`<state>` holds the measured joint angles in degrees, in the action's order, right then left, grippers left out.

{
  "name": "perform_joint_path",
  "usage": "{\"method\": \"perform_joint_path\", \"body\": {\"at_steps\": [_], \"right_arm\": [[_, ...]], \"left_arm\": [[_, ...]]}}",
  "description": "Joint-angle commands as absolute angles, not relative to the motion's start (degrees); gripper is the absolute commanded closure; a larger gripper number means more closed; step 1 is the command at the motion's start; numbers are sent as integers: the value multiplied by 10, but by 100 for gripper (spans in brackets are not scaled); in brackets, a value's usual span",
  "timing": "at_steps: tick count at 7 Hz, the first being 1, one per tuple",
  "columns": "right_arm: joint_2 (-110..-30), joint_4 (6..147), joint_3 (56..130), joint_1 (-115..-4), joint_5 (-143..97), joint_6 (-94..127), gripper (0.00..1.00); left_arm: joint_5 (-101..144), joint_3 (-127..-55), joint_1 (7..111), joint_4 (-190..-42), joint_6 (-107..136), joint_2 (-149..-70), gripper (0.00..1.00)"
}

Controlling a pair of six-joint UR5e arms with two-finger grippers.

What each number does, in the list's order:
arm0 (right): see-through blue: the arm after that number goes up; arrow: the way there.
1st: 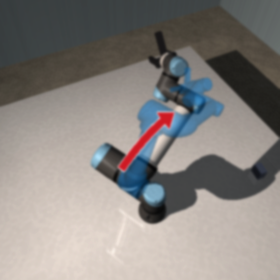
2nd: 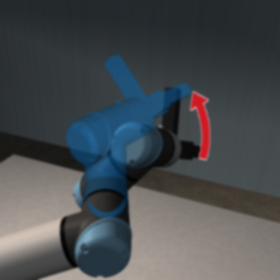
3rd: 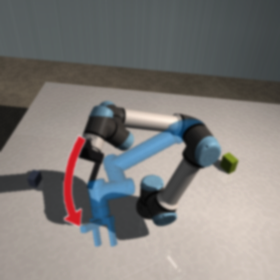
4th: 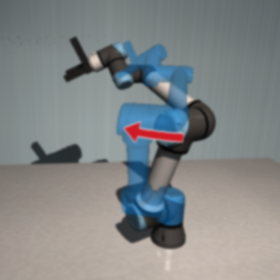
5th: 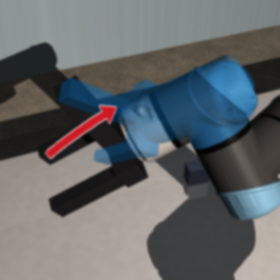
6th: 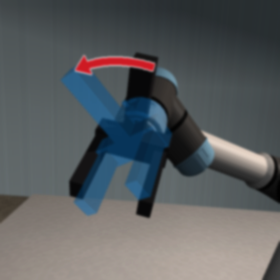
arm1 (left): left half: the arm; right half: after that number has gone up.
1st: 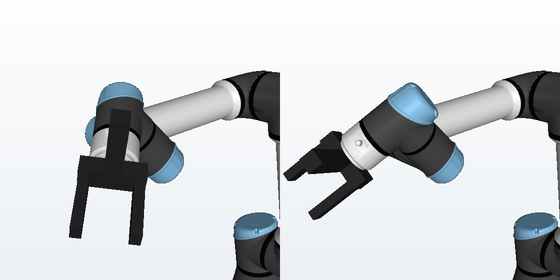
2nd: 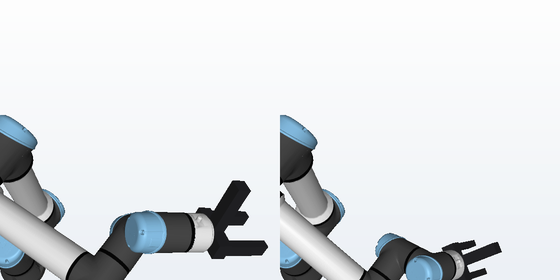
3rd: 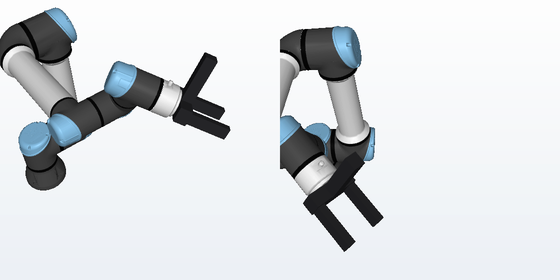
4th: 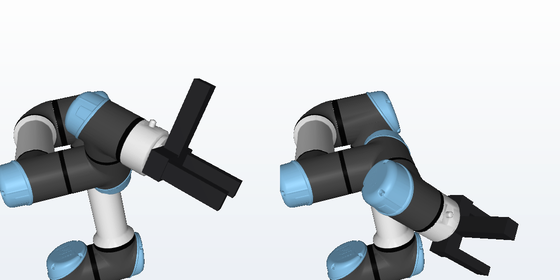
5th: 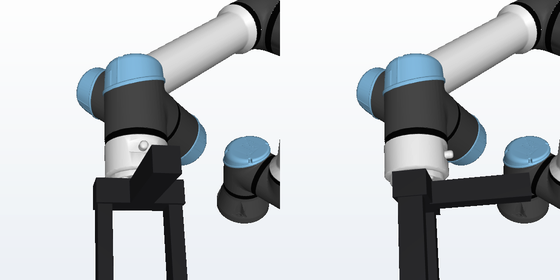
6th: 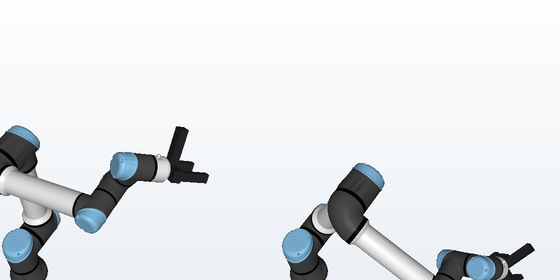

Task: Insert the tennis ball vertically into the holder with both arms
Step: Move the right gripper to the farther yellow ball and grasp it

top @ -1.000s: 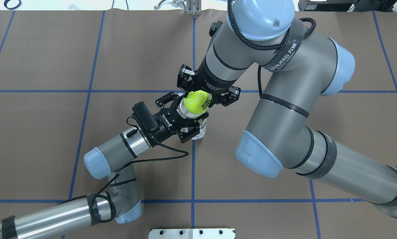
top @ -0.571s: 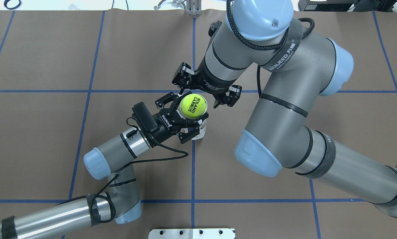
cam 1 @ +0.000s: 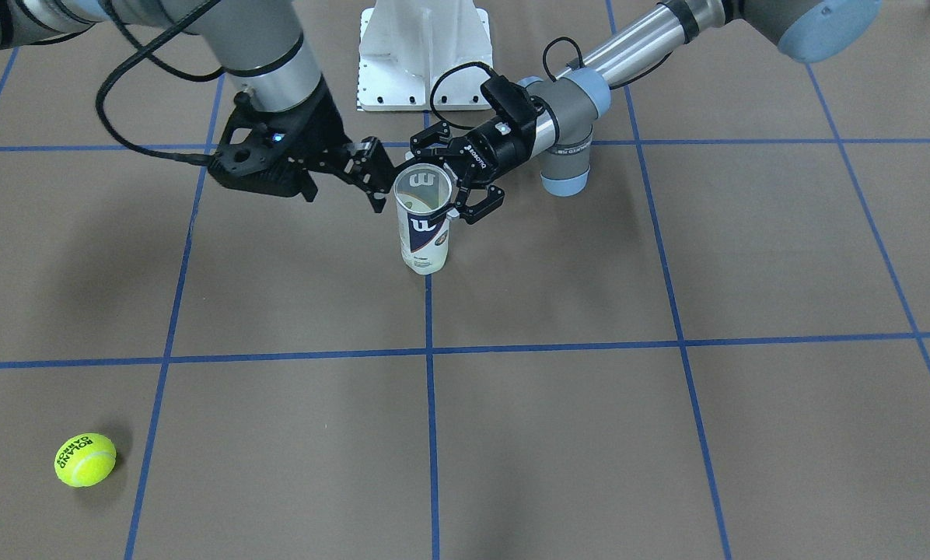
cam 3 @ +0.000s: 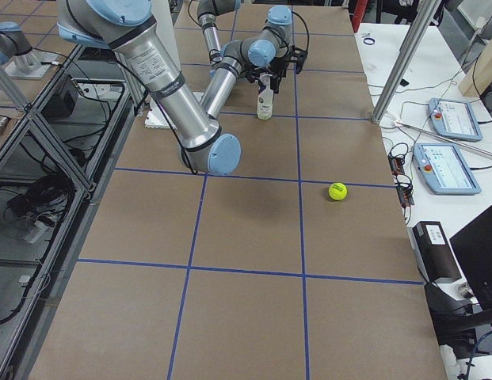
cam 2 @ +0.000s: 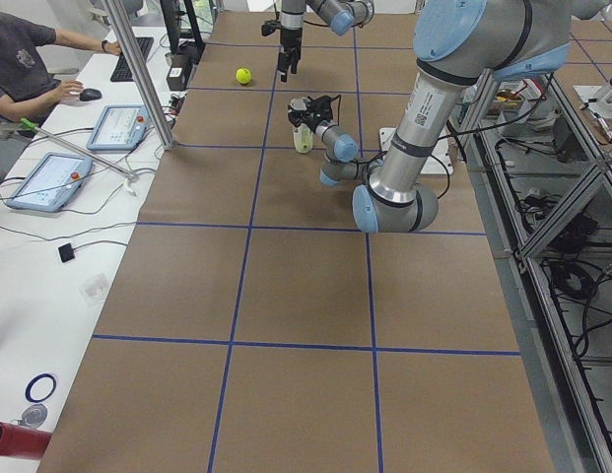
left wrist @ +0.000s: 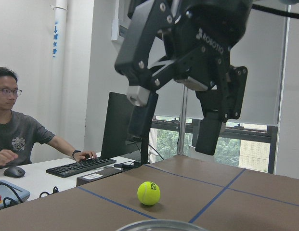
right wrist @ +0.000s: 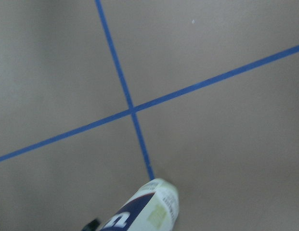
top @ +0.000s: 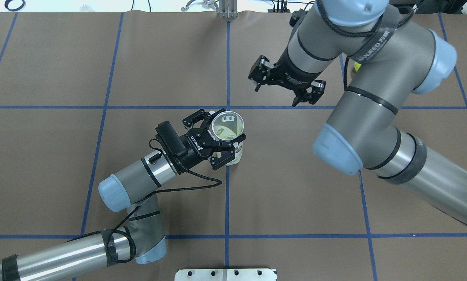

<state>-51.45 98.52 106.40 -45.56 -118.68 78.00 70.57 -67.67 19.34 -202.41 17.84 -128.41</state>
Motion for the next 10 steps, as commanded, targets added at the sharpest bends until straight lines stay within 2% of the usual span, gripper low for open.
{"method": "perform_joint_path", "body": {"at_steps": [1, 2, 3, 4, 7, 10], "right_arm": [[-556, 982, 976, -540, -1185, 602, 2], [-556, 928, 901, -559, -1175, 583, 2], [-556, 781, 787, -570, -1158, 589, 2], [-549, 706, 711, -571, -1118, 585, 2], [-541, 659, 640, -569, -1054, 581, 3], [-542, 658, 616, -554, -1000, 581, 4]], "left_arm": [[706, -677, 193, -2024, 178, -1284, 12], [707, -678, 192, -2024, 179, -1285, 12], [706, -678, 192, -2024, 179, -1284, 12], [706, -678, 193, -2024, 178, -1284, 12], [706, -678, 193, -2024, 178, -1283, 11], [706, -679, 193, -2024, 178, -1283, 10]]}}
